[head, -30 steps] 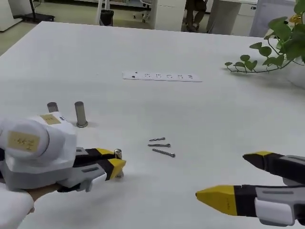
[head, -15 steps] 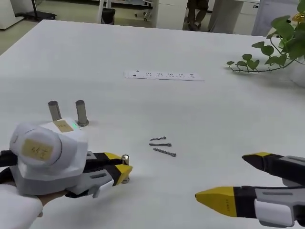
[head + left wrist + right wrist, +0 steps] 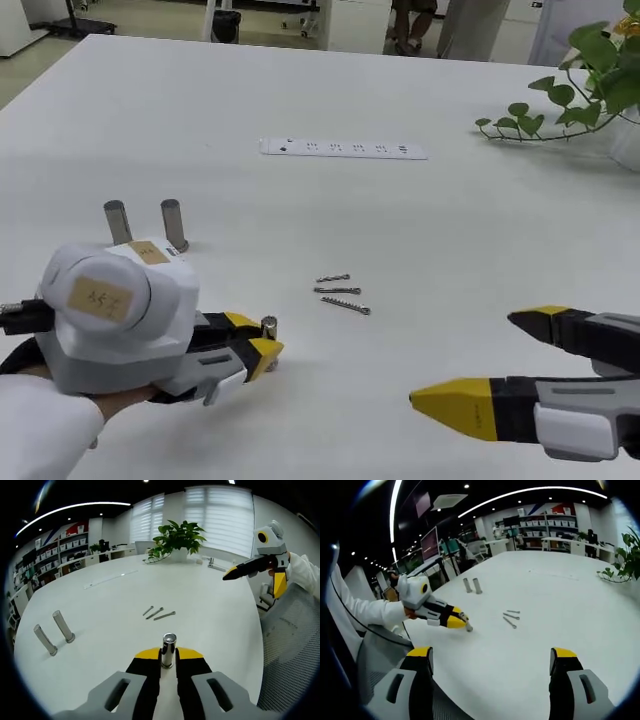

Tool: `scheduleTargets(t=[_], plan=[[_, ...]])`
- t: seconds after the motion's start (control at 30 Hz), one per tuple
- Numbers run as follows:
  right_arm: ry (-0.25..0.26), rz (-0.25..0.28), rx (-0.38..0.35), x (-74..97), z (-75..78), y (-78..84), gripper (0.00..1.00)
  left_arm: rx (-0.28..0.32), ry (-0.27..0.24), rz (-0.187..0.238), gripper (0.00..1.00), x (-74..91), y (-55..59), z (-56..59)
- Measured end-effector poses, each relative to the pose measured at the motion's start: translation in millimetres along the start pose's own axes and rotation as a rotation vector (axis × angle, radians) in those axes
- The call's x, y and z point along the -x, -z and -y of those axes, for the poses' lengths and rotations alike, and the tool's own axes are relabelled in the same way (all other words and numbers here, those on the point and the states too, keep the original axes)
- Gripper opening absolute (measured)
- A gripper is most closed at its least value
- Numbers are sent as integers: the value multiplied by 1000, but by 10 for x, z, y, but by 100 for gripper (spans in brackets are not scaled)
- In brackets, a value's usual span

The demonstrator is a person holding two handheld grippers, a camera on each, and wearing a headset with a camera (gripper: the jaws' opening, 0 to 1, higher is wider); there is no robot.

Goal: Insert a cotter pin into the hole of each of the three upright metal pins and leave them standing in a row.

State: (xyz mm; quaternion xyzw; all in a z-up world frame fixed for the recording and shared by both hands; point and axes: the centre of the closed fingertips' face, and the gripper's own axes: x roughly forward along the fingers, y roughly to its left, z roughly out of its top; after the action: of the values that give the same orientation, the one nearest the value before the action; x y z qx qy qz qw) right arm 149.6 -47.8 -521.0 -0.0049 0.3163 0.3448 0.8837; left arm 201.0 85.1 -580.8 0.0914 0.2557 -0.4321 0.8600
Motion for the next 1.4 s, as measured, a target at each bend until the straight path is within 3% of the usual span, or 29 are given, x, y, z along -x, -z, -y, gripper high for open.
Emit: scheduleTargets(t=[0.07, 0.13, 0.17, 0.3, 0.47, 0.6, 0.67, 0.77, 0.83, 0.97, 1.07, 1.17, 1.23, 1.4], plan=[[2, 1, -1, 4, 6, -2, 95, -22, 2, -15, 24, 6, 29, 8], [5, 1, -2, 7, 16, 0, 95, -25, 4, 6, 40, 22, -9, 17], [5, 1, -2, 7, 20, -1, 95, -14, 33, 34, 47, 29, -70, 64], [8, -1, -3, 14, 35, 12, 95, -70, 73, 53, 52, 88, -154, 131], [13, -1, -9, 29, 64, 27, 95, -113, 79, 88, 77, 171, -227, 150], [14, -4, -6, 41, 75, 33, 95, -135, 96, 62, 87, 200, -136, 158], [18, -5, -3, 53, 88, 30, 95, -120, 99, 56, 90, 224, -100, 149], [26, -3, -4, 87, 127, 20, 95, -36, 112, 79, 99, 258, -89, 158], [32, -3, -3, 98, 149, 19, 94, -26, 106, 102, 99, 291, -107, 132], [41, -3, 3, 118, 184, 16, 94, -47, 92, 79, 99, 326, -61, 101], [34, -2, 14, 114, 177, -14, 94, -8, 90, 61, 99, 352, -22, 81], [22, -3, 22, 95, 185, -57, 93, -38, 65, 77, 99, 368, -35, 41], [17, -10, 29, 84, 196, -93, 92, -37, 81, 61, 98, 373, -9, 68], [7, -33, 85, 49, 260, -188, 89, -24, 90, 66, 96, 389, -23, 94]])
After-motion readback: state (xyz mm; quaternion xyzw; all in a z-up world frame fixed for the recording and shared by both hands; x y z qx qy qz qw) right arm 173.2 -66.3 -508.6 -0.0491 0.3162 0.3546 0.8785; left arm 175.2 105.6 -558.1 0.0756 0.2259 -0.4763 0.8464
